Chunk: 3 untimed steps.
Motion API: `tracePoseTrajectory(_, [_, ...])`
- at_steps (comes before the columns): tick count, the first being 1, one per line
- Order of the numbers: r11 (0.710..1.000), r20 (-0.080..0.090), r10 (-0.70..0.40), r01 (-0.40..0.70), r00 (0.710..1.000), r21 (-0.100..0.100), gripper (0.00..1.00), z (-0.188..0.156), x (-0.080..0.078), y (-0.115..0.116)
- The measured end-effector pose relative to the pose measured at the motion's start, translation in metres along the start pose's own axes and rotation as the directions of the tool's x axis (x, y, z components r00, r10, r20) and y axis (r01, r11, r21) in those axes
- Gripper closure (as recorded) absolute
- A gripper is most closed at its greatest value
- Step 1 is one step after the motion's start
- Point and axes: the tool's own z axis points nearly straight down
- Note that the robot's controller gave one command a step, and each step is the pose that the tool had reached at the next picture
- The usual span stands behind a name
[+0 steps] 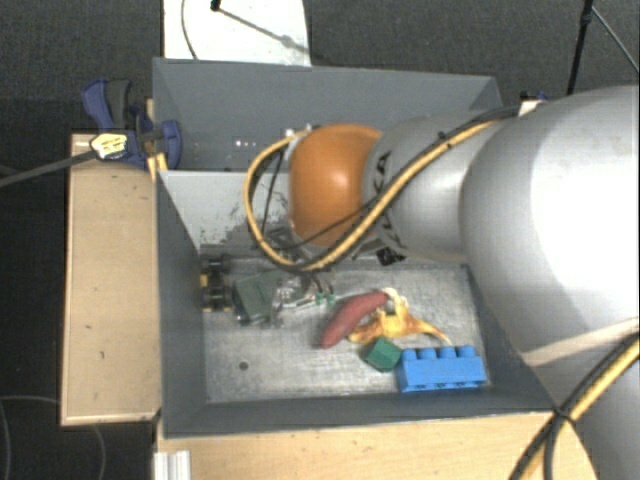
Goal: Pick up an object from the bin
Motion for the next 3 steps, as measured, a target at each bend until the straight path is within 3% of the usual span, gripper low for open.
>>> tracePoseTrajectory(3, [1.0, -0.003, 0.002, -0.002, 1.0, 0.002, 1.0, -0.016, 0.0, -0.001])
